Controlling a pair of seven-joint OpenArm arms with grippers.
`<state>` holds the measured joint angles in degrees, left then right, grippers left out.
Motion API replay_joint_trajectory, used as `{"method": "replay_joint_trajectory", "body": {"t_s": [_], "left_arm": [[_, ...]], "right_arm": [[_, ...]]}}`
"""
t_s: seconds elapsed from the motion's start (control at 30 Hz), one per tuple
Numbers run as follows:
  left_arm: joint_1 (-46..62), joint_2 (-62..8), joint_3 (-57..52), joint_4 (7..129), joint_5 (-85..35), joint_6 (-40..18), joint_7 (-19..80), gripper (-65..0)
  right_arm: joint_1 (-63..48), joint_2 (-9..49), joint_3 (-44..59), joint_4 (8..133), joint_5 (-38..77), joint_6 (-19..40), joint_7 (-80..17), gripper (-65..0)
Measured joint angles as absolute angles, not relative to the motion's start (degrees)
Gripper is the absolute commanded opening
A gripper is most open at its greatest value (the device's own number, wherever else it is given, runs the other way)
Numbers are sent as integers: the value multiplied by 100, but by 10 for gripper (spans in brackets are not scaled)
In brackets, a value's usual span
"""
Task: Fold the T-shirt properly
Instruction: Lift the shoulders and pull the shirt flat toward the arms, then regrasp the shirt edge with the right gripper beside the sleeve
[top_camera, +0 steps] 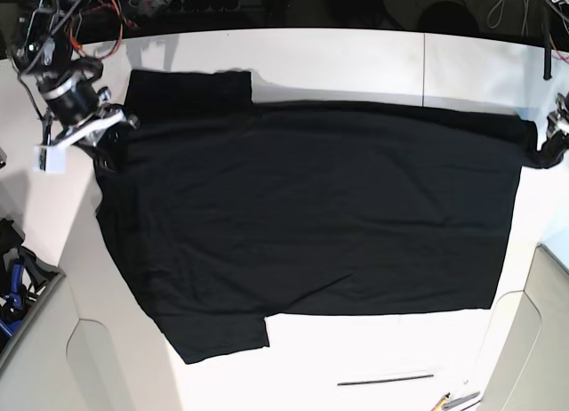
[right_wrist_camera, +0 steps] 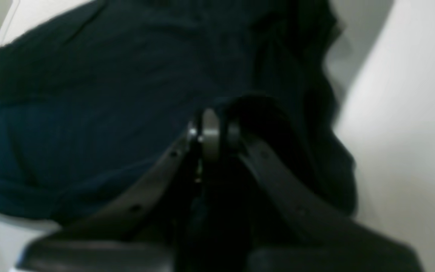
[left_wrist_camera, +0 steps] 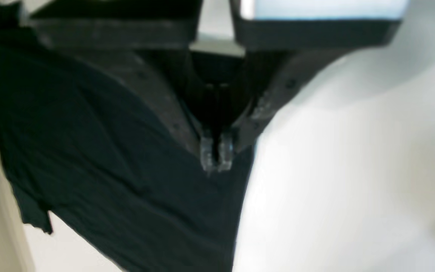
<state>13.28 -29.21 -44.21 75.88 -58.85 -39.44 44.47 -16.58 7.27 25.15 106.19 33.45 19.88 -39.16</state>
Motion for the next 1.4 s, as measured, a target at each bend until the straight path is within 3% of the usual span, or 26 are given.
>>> {"method": "replay_joint_trajectory", "body": {"t_s": [0.57,0.6,0.67,0.73,1.0,1.23,1.4], "left_arm": [[1267,-2985,-4418,7588,-5231,-3839,4195,-650],[1267,-2985,-4418,7588,-5238,-3839,4195,-613],[1267,-2987,-4418,7588,-5315,-3839,4195,-467],[1267,-2989,-4421,7588,-5336,-3833,4193,-406],[1271,-2987,-4421,7588,-5334,-3822,4193,-406],[1271,-2987,-4421,7588,-5332,-3819,4193,-406],[1271,-2987,-4421,7588,-5336,-3817,4198,-406]], "right_arm": [[-825,727,2510,9522,3317,1973,-3865,-641],[-825,727,2510,9522,3319,1973,-3865,-546],[-823,729,2510,9524,3336,2012,-3857,-371],[-825,731,2512,9524,3382,2303,-3861,-315],[-1052,727,2528,10241,3413,2399,-4278,-316],[-2060,729,2532,11323,3387,2394,-4348,-316],[-2622,696,2532,11240,3146,2154,-4307,-316]]}}
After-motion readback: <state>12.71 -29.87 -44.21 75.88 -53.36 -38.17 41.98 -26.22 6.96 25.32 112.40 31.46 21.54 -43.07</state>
